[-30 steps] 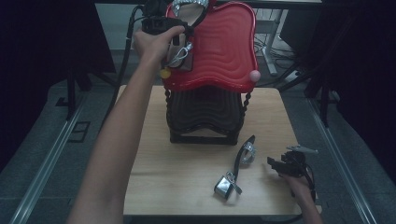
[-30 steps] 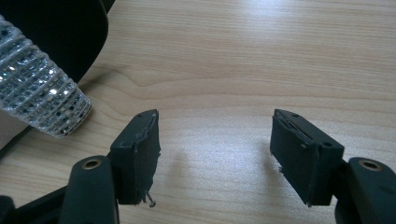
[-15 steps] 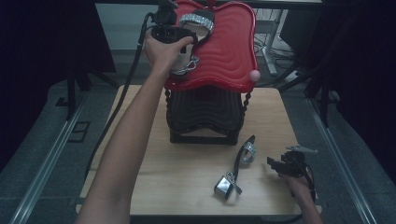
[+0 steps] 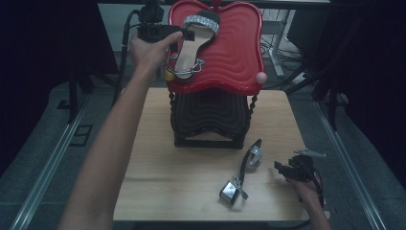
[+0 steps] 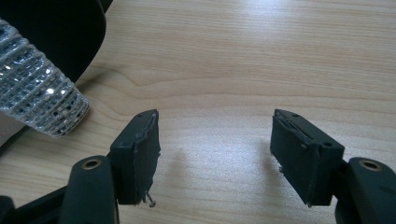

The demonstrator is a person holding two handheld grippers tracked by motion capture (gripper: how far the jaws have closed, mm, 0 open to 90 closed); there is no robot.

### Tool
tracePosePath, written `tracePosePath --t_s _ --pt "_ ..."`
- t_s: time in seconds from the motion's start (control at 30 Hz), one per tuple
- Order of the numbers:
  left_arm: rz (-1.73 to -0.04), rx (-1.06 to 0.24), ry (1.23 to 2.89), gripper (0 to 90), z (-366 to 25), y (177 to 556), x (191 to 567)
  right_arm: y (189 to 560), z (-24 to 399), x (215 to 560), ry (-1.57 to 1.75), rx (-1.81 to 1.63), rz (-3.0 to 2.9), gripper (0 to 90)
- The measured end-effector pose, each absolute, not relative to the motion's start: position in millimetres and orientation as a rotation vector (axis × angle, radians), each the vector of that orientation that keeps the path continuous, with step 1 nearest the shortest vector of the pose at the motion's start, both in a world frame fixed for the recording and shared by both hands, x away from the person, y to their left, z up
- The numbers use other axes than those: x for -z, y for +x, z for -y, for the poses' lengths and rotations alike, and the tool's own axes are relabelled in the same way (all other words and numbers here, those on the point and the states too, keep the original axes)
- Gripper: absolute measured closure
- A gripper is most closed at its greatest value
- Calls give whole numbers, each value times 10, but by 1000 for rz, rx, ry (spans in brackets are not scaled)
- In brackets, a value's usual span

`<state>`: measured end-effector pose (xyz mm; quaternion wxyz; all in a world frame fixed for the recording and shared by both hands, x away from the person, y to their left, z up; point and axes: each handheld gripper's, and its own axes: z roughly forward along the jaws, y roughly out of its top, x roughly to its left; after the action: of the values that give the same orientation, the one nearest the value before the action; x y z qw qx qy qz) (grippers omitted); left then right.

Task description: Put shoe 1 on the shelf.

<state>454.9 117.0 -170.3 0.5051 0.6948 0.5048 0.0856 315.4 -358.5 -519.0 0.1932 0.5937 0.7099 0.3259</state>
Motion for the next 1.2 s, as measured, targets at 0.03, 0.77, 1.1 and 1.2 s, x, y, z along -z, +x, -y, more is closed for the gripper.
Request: tracePosePath --t_s 0.03,0.77,1.1,1.2 --pt "-1202 -200 1681 260 -1206 4516 1705 3154 3585 5189 1666 -913 -1991 335" --pt "-1078 -244 1741 306 -1883 3653 2168 3129 3507 5162 1657 -906 -1990 334" --pt "-1113 -250 1731 313 -2152 3437 2649 3153 3488 5166 1658 -898 -1990 334" --pt "-1121 -253 1742 313 -2176 3423 2733 3156 3471 5138 1651 -914 -1979 335"
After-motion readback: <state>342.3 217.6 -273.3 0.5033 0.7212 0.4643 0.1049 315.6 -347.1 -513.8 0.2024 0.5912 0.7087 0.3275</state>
